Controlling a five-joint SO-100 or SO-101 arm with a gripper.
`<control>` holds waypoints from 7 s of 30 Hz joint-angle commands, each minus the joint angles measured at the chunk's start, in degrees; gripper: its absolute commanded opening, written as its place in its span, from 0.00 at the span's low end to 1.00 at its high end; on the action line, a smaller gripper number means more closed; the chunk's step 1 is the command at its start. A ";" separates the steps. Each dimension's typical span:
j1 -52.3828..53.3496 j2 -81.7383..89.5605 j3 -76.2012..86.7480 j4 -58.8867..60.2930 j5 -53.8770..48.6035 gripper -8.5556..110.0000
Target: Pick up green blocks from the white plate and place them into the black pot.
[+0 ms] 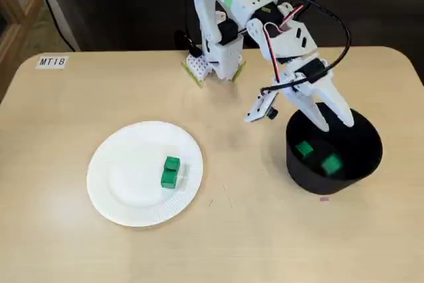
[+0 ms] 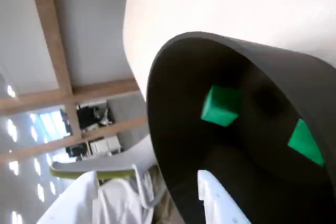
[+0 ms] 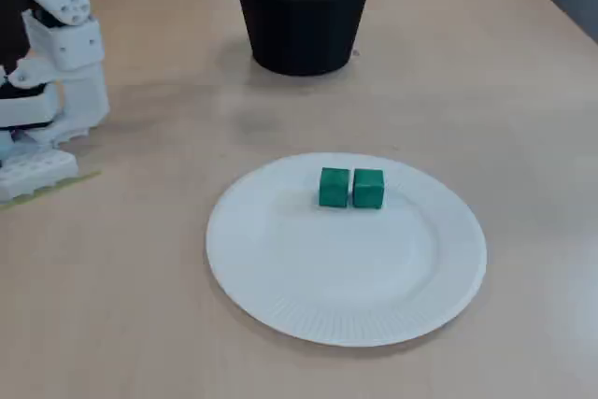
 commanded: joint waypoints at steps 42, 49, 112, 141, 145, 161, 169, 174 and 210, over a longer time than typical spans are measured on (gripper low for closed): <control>49.31 -23.29 -40.87 64.25 -7.56 0.05; 51.15 -27.16 -41.48 66.09 8.53 0.05; 54.23 -54.67 -67.68 75.50 73.39 0.25; 53.09 -69.96 -81.39 75.06 80.07 0.15; 54.05 -74.62 -88.59 77.96 74.71 0.05; 57.48 -64.16 -87.01 78.22 67.06 0.05; 55.99 -57.66 -87.89 78.13 62.49 0.05; 48.34 -52.65 -89.12 77.87 56.34 0.05; -0.44 -43.95 -81.91 67.06 48.43 0.12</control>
